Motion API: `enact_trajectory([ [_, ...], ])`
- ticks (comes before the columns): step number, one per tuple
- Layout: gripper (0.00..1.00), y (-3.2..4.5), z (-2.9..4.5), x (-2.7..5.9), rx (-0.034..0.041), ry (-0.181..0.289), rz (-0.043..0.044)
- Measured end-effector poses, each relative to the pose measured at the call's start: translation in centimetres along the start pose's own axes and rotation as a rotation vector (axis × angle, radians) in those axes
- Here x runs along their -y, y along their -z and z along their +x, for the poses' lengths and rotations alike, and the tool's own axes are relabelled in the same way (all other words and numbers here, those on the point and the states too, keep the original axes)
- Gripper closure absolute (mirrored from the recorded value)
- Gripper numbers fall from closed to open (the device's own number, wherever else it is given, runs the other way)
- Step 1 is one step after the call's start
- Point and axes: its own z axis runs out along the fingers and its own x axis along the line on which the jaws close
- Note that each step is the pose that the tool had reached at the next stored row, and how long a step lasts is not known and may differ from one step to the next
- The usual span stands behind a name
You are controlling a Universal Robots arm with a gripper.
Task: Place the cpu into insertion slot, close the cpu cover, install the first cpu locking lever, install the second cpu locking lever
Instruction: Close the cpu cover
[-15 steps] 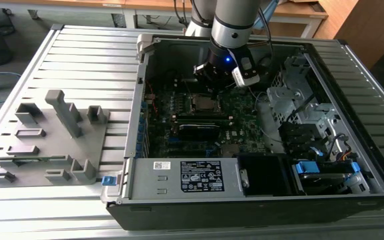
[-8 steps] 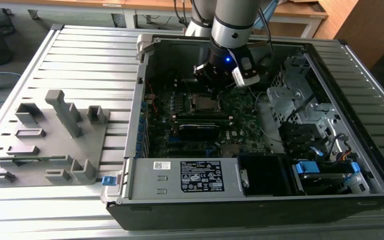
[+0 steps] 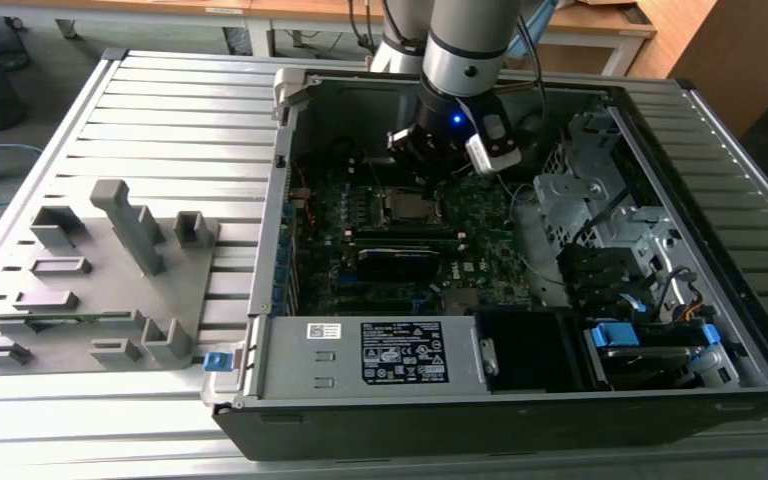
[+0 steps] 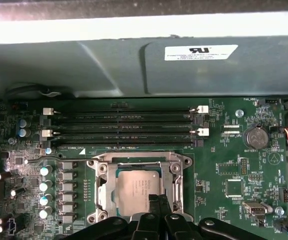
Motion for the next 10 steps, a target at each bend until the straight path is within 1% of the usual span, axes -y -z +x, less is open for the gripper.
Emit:
enact_trajectory([
  [4,0.9,0.0,0.0,0.0,0.0056,0.024,-0.0051],
  [8,0.9,-0.01,0.04,0.03,0.0164,0.03,-0.0077],
  [10,0.9,-0.04,0.05,0.06,0.017,0.03,-0.0079],
])
